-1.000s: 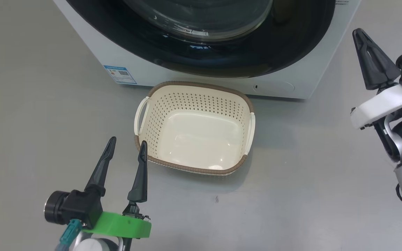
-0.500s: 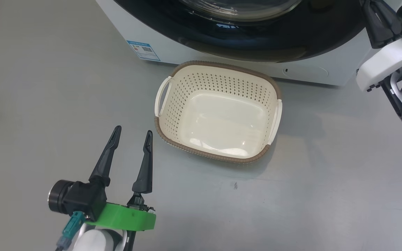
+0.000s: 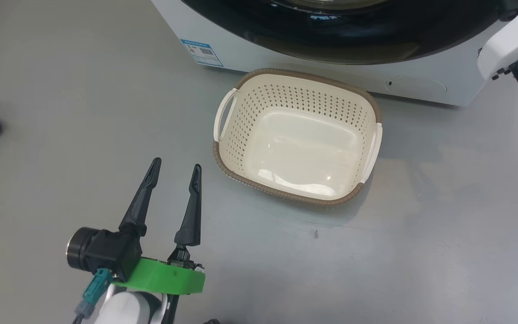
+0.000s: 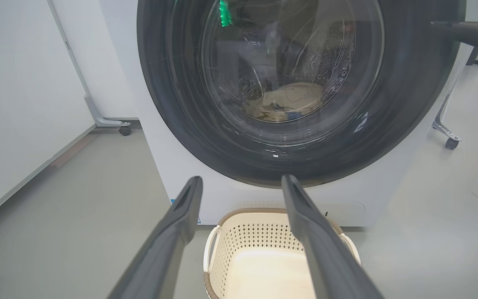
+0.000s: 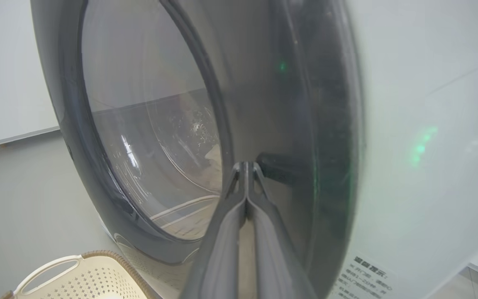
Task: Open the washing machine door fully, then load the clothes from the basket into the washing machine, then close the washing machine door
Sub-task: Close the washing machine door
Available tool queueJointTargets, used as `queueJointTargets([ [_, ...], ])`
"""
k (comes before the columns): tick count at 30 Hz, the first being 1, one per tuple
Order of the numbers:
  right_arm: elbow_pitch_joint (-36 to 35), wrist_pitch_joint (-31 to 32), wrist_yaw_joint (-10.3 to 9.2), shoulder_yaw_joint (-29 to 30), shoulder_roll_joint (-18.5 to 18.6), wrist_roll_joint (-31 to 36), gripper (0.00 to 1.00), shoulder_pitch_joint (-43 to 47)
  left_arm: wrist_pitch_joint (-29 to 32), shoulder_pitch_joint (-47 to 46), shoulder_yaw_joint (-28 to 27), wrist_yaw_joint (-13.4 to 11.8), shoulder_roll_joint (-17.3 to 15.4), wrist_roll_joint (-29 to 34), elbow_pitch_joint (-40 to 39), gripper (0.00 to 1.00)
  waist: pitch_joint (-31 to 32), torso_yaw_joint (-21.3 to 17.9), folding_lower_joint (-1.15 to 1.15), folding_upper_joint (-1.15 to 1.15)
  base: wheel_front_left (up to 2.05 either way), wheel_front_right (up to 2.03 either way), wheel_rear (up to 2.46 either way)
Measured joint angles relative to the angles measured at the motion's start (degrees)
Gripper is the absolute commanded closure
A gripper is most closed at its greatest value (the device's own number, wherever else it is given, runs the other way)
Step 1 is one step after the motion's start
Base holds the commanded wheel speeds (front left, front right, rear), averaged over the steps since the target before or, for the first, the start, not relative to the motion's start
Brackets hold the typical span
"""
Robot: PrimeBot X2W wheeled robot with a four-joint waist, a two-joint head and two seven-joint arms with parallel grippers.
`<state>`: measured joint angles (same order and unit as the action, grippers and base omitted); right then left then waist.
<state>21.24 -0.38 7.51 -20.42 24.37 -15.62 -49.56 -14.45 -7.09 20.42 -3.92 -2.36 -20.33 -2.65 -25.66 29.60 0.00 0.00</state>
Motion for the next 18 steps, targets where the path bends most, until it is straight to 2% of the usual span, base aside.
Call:
queueJointTargets([
  [9, 3.81, -1.55, 0.67, 3.04, -1.52, -2.74, 1.0, -2.93, 0.0, -0.03, 0.69, -0.41, 0.01, -1.83, -0.33, 0.0, -0.38, 0.41, 0.0, 0.0, 0.0, 0.0, 0.0],
  [18, 6.59, -3.23, 1.0, 2.14, -2.53, -3.01, 1.0, -4.55, 0.0, -0.26, 1.31, -0.91, 0.03, -2.44, -0.64, 0.0, -0.51, 0.72, 0.0, 0.0, 0.0, 0.0, 0.0],
])
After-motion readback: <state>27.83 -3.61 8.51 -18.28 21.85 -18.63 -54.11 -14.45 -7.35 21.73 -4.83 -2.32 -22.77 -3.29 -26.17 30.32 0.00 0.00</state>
